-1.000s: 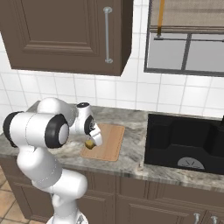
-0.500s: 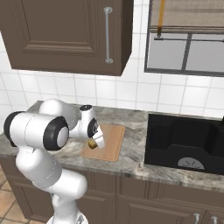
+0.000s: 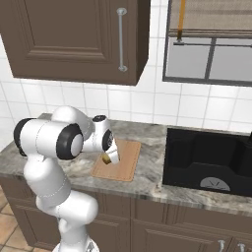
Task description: Pick up the sponge from the counter and clean the cutting board by briefly scrubbing or pressing down on the cutting board. Once finished, release the sponge.
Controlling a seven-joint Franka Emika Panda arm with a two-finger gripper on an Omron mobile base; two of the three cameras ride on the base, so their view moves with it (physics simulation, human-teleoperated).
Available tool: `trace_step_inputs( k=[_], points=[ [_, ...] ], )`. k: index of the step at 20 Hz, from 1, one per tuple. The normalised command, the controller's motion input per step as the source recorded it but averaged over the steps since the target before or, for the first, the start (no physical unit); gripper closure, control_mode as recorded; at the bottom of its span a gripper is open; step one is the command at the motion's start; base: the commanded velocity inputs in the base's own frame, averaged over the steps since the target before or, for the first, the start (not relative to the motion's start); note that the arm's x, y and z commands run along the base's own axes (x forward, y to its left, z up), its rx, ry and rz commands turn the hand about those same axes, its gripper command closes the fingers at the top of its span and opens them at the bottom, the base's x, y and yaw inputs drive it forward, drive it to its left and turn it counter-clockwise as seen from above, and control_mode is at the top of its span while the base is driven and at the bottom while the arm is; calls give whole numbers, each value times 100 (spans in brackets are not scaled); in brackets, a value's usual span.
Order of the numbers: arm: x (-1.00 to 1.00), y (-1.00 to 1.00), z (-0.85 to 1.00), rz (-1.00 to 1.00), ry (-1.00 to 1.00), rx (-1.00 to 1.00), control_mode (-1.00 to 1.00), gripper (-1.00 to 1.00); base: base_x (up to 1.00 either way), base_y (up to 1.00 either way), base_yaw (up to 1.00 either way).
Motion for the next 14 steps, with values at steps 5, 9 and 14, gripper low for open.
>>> trace_step_inputs(
  k=[5, 9, 14],
  points=[
    [41, -13, 0, -9, -4, 0, -100, 100, 0, 0, 0],
    [34, -22, 0, -5, -7, 0, -100, 100, 0, 0, 0],
    [37, -15, -1, -3, -8, 0, -100, 100, 0, 0, 0]
  ],
)
